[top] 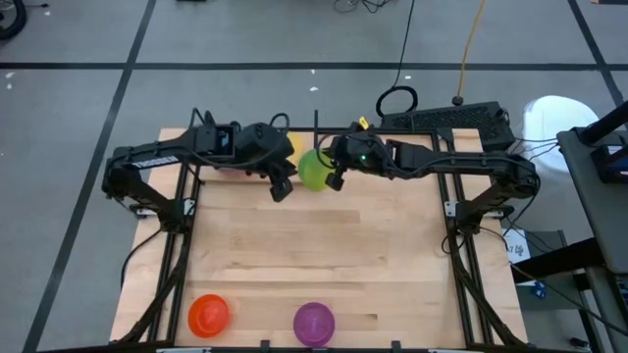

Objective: Place and stack bowls onto a shelf
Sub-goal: Stack the transparent green bowl on top of the transparent yellow bowl on the shelf

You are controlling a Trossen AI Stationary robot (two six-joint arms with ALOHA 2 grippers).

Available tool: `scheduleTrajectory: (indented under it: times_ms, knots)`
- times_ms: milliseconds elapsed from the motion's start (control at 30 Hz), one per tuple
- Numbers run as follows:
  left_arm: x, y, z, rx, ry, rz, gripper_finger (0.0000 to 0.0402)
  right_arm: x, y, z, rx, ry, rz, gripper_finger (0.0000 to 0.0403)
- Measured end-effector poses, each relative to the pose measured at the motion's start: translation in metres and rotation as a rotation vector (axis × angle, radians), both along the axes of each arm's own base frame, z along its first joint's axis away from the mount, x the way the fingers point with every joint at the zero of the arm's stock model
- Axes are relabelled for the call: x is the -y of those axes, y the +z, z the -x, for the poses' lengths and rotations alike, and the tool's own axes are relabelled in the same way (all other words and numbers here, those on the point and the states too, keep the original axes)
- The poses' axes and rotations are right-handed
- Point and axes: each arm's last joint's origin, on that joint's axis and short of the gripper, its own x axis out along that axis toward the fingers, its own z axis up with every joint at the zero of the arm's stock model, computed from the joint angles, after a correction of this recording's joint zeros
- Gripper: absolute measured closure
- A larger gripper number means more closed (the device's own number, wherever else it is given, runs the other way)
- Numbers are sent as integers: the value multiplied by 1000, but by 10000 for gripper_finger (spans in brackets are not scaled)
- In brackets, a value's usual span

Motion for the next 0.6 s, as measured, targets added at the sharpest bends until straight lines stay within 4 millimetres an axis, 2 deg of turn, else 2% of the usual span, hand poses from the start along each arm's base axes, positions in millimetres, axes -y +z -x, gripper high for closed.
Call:
scheduleTrajectory:
  times_ms: [200,400,600]
  knots:
    - [8,2,-11,67,-5,-56,330,5,2,0,26,-22,0,403]
    - [19,6,-15,109,3,-140,330,6,2,1,21,-64,29,403]
    - [22,3,-19,84,73,-227,330,7,5,-1,42,-56,54,403]
